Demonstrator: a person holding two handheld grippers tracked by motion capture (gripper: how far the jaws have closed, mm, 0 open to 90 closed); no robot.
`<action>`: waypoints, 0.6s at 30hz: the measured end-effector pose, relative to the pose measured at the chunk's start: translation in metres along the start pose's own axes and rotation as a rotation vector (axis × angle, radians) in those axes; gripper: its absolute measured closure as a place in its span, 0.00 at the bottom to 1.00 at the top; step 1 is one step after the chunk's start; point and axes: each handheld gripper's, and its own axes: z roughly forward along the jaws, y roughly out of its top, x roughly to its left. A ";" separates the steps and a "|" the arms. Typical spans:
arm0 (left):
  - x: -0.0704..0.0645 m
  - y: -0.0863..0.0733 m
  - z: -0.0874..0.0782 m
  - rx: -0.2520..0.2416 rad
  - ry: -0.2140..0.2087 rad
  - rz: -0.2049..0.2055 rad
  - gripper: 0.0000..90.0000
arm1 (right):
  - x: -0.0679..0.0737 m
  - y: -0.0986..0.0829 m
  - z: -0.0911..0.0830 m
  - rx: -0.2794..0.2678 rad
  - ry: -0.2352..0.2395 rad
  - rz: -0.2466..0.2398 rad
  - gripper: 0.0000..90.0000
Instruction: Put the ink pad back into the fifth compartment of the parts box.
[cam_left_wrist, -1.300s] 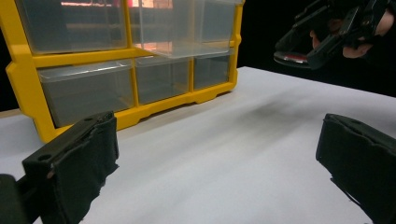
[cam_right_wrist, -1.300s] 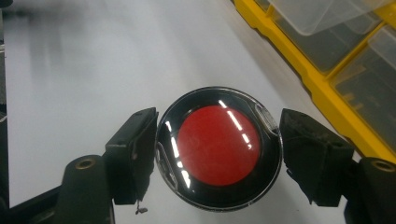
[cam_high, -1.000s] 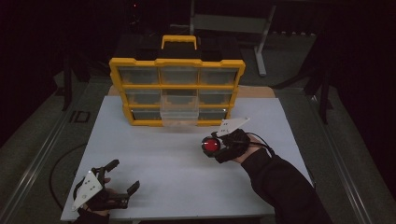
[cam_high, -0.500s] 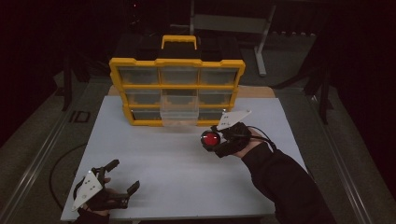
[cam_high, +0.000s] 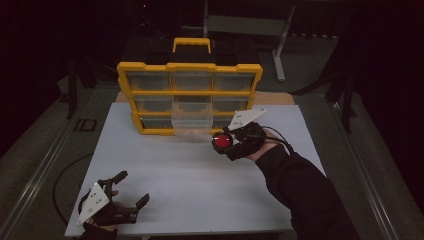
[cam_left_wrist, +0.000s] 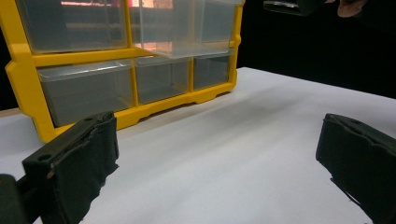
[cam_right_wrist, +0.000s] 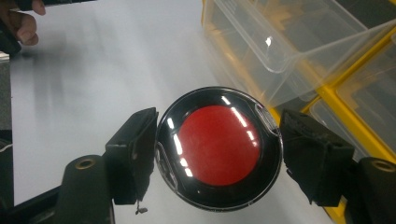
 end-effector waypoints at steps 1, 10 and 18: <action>0.000 0.000 0.000 0.001 0.000 -0.001 0.00 | 0.000 0.001 0.000 -0.002 0.000 -0.002 0.33; 0.000 0.000 0.000 0.000 0.000 -0.001 0.00 | -0.005 0.015 0.000 -0.003 -0.006 -0.011 0.33; 0.000 0.000 0.000 -0.001 -0.003 -0.002 0.00 | -0.007 0.027 0.000 -0.014 -0.015 -0.020 0.33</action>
